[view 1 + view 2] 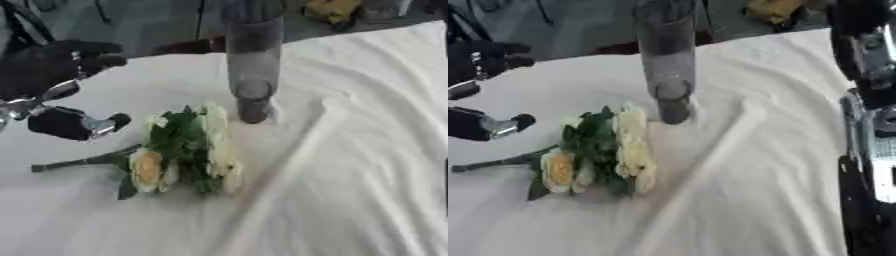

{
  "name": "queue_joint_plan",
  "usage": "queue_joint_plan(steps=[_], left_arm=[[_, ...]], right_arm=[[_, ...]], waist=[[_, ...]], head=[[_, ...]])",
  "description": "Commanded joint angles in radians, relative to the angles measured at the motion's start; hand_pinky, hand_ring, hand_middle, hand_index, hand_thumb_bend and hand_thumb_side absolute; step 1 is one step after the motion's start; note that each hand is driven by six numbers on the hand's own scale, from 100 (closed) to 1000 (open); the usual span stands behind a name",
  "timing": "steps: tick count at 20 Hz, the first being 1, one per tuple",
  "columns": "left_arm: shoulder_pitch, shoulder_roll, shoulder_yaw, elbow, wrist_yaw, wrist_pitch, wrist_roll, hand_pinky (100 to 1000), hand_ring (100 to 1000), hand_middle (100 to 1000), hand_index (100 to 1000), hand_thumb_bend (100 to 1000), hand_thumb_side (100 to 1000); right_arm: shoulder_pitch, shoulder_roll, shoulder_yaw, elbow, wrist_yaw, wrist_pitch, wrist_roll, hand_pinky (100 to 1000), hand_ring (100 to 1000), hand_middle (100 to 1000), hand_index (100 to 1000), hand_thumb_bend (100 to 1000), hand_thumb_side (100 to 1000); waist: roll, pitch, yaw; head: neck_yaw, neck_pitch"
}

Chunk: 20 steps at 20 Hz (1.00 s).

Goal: Arrange flowers into the vase.

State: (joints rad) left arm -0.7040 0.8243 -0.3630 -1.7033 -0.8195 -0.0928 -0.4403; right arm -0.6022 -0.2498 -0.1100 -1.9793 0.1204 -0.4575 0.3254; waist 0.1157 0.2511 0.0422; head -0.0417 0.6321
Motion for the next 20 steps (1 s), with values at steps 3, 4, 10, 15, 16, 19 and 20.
queue_joint_plan(steps=[3,4,10,15,16,19,20], left_arm=[[-0.006,0.066,0.02,-0.032,-0.003,-0.018,-0.093,1000,1000,1000,1000,501,830],[-0.007,0.067,0.024,-0.04,0.001,-0.015,-0.111,1000,1000,1000,1000,501,830],[0.015,0.096,0.01,-0.048,-0.025,-0.036,-0.217,1000,1000,1000,1000,455,754],[0.009,0.089,-0.002,-0.041,-0.076,-0.069,-0.3,1000,1000,1000,1000,479,772],[0.007,0.086,-0.003,-0.039,-0.077,-0.073,-0.316,1000,1000,1000,1000,478,774],[0.002,0.077,-0.007,-0.031,-0.063,-0.074,-0.361,997,995,1000,1000,483,769],[-0.001,0.074,-0.008,-0.026,-0.057,-0.072,-0.371,997,995,1000,1000,483,769]], right_arm=[[-0.021,-0.007,0.003,-0.012,-0.003,-0.003,0.002,793,839,787,926,238,1000],[-0.021,-0.007,0.003,-0.011,-0.003,-0.004,0.002,793,839,787,926,238,1000],[-0.027,-0.009,0.002,-0.009,-0.003,-0.006,0.0,794,835,782,926,240,1000],[-0.028,-0.008,0.002,-0.008,-0.004,-0.007,-0.001,795,835,781,926,241,1000],[-0.028,-0.009,0.001,-0.008,-0.004,-0.007,-0.001,795,835,781,926,241,1000],[-0.029,-0.009,0.0,-0.008,-0.005,-0.007,-0.001,795,835,781,926,241,1000],[-0.029,-0.009,0.0,-0.007,-0.005,-0.007,-0.001,795,835,781,926,241,1000]], waist=[[-0.004,-0.015,0.0],[-0.004,-0.015,0.0],[-0.008,-0.009,-0.004],[-0.009,-0.006,-0.006],[-0.009,-0.006,-0.006],[-0.009,-0.005,-0.008],[-0.01,-0.005,-0.008]], head=[[0.003,-0.01],[0.003,-0.01],[0.005,-0.015],[0.005,-0.017],[0.005,-0.017],[0.005,-0.019],[0.005,-0.019]])
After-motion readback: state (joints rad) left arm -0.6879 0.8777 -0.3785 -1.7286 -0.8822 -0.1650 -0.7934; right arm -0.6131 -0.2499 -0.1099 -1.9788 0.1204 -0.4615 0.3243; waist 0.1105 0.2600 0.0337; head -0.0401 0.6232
